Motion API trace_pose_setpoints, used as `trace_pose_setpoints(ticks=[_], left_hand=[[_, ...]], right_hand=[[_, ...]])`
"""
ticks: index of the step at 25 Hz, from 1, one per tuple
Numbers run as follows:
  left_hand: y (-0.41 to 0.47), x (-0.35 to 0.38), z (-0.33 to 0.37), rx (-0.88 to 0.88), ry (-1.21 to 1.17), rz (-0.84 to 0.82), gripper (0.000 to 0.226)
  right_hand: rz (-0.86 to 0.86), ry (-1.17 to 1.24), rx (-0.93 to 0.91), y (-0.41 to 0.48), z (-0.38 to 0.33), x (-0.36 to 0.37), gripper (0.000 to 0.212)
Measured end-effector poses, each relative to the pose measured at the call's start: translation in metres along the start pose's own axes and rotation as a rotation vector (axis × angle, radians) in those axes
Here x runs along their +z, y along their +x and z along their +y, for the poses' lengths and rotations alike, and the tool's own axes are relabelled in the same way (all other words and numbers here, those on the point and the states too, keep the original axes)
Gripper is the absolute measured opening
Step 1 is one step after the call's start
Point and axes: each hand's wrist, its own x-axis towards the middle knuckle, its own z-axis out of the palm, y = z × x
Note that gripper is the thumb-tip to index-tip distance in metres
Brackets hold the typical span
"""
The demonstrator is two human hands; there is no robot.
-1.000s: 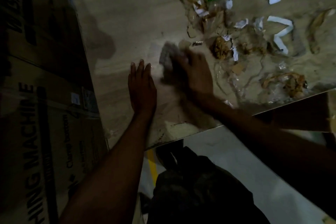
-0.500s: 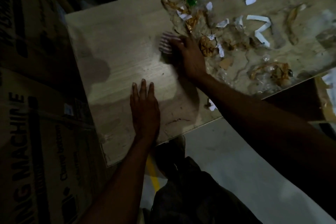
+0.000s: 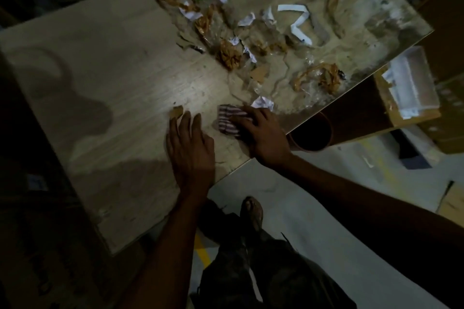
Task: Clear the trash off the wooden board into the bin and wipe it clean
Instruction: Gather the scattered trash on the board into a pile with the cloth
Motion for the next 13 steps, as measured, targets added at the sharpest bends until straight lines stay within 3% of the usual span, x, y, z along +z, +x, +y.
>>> trace_pose_setpoints(ticks=[3,5,7,9,11,13], left_hand=[[0.013,-0.001,0.011,-0.05,-0.016,-0.017,0.048],[0.024,-0.003,0.017,0.019,-0.021,-0.058,0.049],[0.033,-0.008,0.019,0.109,-0.079,-0.079,0.045],[0.033,-0.019,0.019,0.132,-0.19,-0.059,0.038],[0.025,-0.031,0.007,0.061,-0.223,0.047,0.029],[0.015,-0.036,-0.017,-0.135,-0.251,0.224,0.023]], right_hand=[[-0.111,0.006,-0.054,0.011,0.013,-0.011,0.049],[-0.106,-0.007,0.001,0.037,0.024,-0.019,0.05],[-0.036,0.001,0.1,0.073,0.026,-0.028,0.046],[0.139,0.062,0.205,0.095,0.018,-0.037,0.042],[0.31,0.172,0.23,0.096,-0.01,-0.035,0.038],[0.307,0.264,0.119,0.091,-0.056,-0.015,0.037]])
